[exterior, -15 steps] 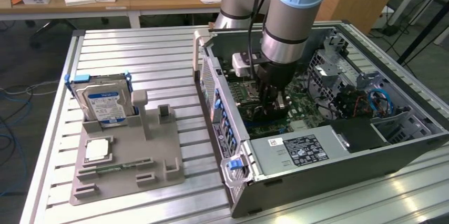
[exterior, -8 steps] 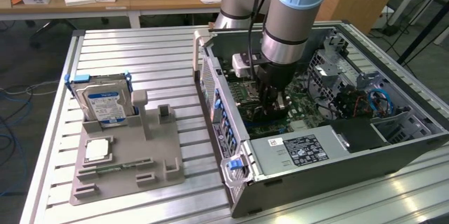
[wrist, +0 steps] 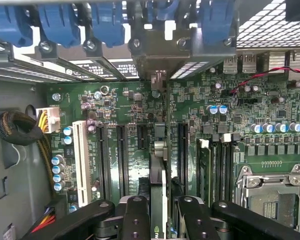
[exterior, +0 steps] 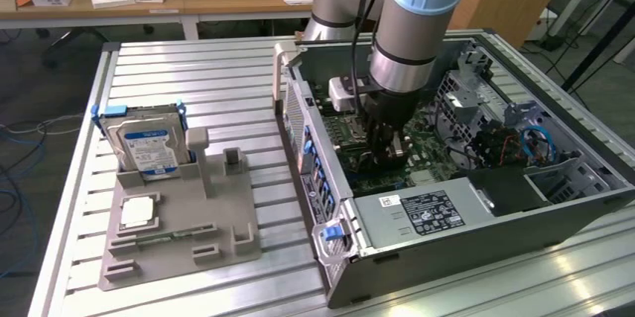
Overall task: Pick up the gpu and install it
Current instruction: 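Insert the gpu into the slot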
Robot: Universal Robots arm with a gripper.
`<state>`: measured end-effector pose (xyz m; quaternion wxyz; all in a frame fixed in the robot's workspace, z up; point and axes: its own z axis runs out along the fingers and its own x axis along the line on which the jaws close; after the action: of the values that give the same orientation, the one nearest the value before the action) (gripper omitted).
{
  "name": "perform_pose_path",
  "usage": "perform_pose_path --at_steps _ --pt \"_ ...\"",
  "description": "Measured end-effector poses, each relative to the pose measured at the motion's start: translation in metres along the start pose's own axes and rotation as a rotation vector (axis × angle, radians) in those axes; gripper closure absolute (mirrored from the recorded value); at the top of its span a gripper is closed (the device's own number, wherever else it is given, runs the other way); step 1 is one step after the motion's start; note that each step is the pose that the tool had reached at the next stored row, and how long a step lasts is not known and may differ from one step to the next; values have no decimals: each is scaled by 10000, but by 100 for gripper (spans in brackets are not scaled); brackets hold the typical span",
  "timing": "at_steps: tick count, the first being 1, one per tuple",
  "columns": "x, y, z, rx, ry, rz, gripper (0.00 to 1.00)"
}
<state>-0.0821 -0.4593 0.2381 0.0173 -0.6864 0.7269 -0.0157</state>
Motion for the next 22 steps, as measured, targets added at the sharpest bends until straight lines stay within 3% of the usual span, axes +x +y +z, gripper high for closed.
perform_pose_path --at_steps 13,22 --pt "3 33 2 -50 2 -1 73" --pt "3 34 33 -55 -58 2 73"
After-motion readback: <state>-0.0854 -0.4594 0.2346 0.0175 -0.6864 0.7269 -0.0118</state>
